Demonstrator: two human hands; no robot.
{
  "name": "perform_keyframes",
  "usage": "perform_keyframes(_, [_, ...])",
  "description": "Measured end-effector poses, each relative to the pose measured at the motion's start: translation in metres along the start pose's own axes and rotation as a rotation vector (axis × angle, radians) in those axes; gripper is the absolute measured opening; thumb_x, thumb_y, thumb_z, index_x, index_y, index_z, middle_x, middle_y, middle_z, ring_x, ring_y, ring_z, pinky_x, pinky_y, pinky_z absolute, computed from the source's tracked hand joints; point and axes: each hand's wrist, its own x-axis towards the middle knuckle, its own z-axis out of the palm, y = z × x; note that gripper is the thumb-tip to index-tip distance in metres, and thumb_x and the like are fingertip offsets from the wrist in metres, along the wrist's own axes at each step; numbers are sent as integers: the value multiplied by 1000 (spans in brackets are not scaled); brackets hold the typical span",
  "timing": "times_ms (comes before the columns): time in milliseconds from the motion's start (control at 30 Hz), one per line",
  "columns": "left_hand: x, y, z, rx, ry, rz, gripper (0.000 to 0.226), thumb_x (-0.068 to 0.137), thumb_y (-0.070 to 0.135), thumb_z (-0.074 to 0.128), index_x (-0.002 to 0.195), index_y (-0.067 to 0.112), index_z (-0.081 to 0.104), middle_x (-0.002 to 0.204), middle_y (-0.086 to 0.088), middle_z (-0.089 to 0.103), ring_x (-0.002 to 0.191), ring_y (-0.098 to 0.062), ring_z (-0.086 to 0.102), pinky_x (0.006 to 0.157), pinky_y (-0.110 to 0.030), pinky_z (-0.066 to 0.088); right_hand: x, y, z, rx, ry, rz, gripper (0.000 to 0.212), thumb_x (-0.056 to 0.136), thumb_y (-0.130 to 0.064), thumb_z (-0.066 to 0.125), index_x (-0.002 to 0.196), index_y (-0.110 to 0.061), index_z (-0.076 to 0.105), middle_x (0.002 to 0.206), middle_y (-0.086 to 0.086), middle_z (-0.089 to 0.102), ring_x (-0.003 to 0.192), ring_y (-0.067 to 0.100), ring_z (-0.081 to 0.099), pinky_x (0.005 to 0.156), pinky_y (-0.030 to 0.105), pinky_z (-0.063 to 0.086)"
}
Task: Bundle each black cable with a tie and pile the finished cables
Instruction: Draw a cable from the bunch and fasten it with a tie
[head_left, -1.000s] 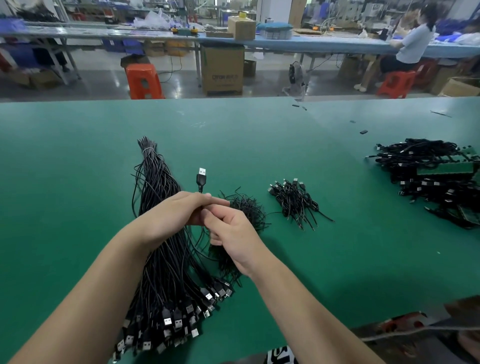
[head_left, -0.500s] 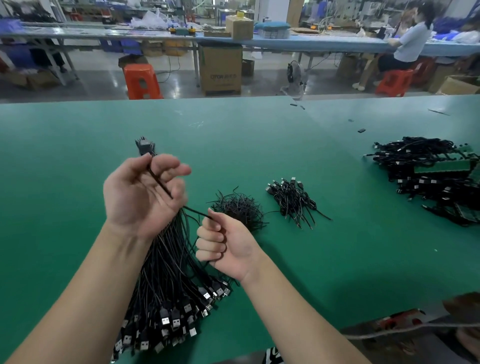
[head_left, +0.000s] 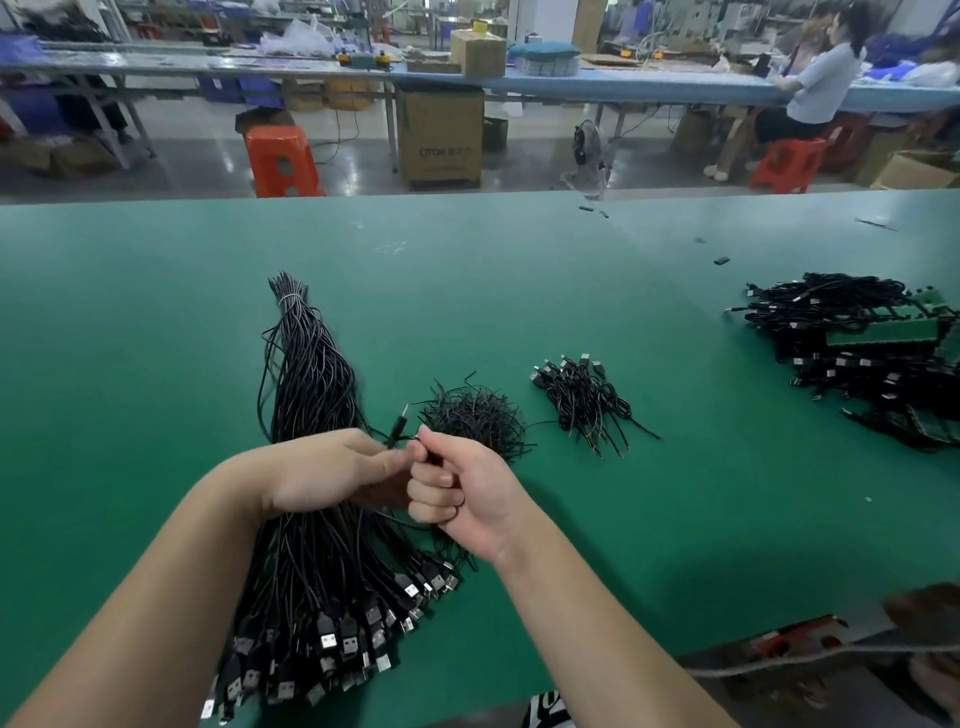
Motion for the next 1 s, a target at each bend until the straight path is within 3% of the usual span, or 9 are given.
perform_keyframes(167, [9,-6,11,-418,233,261,42,98,41,41,114,17,72,118,0,73,116,-9,64,99,-19,49,-2,0,10,-67,-34,-49,38,109,-30,36,75,-18,49,48,-8,25,38,5,18,40,20,17])
perform_keyframes(300, [21,0,17,-941,470,469,53,106,37,26,125,-1,58,127,-20,66,121,-27,64,101,-33,52,0,8,12,-102,-74,-37,39,109,-30,38,73,-18,49,49,-8,25,40,6,18,42,21,17])
perform_keyframes(400, [17,12,3,-1408,533,556,52,109,34,25,109,-1,63,103,-18,74,102,-28,72,85,-37,61,2,20,8,-31,-93,19,38,107,-31,39,72,-19,48,50,-9,26,40,5,19,43,21,17])
perform_keyframes(467, [7,14,-5,-1554,455,558,47,107,31,33,91,6,68,71,-1,66,61,-11,66,53,-22,55,3,26,2,74,-79,66,37,106,-32,40,71,-20,47,50,-9,25,41,6,19,44,21,16])
perform_keyframes(567, [-5,10,-4,-1276,149,461,42,100,32,38,78,11,67,52,9,42,34,-3,20,34,-18,23,3,27,-8,211,-48,85,37,103,-31,42,68,-21,49,49,-9,23,43,8,14,44,22,14])
perform_keyframes(667, [-12,1,-1,-688,-124,341,48,99,31,42,89,-7,70,47,-8,52,27,-6,25,34,-19,19,3,19,-12,221,-59,77,35,99,-31,45,68,-20,55,46,-11,28,42,7,13,42,20,14])
perform_keyframes(767, [-13,-2,-5,-263,-244,144,51,102,33,43,103,-9,71,76,-25,71,30,-11,41,33,-18,28,0,10,-14,178,-50,67,33,99,-32,47,69,-21,56,47,-12,27,41,7,13,40,19,16])
perform_keyframes(867, [-9,-6,3,-59,-101,-103,42,110,29,35,113,4,69,93,-18,76,50,-21,64,43,-24,48,-2,4,-17,174,-57,56,35,102,-31,44,70,-20,55,49,-11,25,42,8,13,43,22,14])
perform_keyframes(1000, [12,-15,14,-327,336,59,38,108,29,33,132,13,58,123,-6,71,100,-15,73,87,-31,58,-3,6,-14,163,-65,55,35,102,-33,44,71,-20,55,49,-10,22,43,8,11,43,22,13])
